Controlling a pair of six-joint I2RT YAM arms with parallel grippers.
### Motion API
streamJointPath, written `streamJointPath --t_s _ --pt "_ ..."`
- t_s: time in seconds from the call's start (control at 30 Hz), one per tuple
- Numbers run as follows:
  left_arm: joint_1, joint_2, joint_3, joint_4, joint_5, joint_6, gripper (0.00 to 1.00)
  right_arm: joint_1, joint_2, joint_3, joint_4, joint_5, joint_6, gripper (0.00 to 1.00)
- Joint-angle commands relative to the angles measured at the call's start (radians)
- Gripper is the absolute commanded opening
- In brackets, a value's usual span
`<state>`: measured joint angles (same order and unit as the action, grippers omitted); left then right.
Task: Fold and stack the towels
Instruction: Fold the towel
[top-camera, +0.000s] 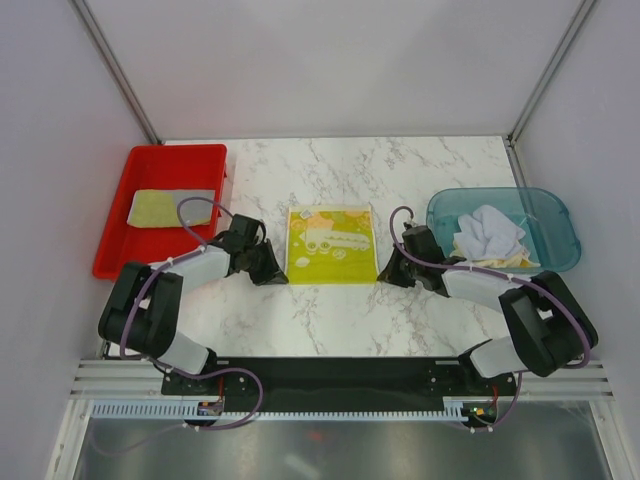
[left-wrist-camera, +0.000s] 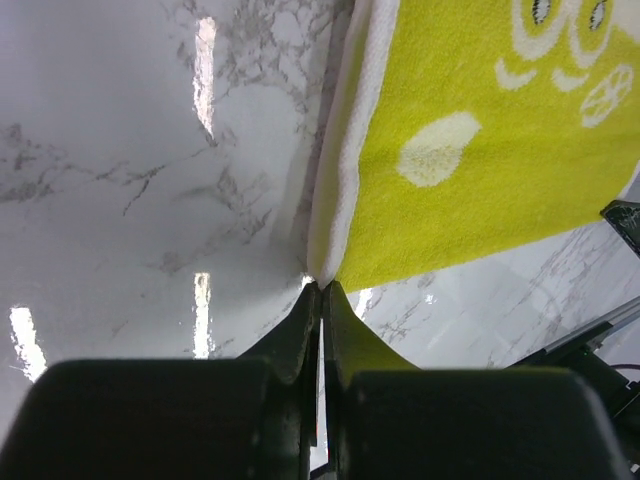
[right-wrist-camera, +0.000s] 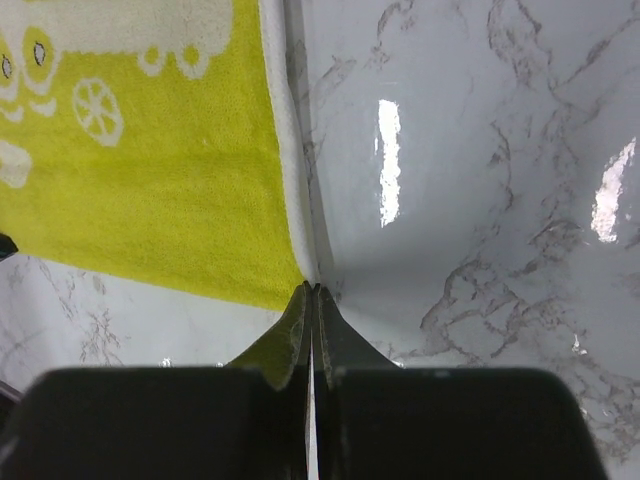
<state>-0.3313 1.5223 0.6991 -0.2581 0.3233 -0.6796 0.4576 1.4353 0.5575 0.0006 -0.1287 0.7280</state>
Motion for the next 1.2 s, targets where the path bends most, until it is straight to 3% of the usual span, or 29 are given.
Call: streamJointPath --t_s 0.0,0.5,1.17 --pt "0.003 -0.057 0.002 -0.035 -0.014 0.017 0.02 0.001 -0.042 -0.002 -0.047 0.040 -0.027 0.00" --pt "0.003 -0.117 0.132 -0.156 -0.020 0.014 0.02 0.001 -0.107 0.139 -0.160 0.063 -0.050 0.00" --pt "0.041 0.001 0.362 -0.227 -0.046 0.052 0.02 -0.014 0.062 0.423 -0.274 0.123 -0.118 0.00"
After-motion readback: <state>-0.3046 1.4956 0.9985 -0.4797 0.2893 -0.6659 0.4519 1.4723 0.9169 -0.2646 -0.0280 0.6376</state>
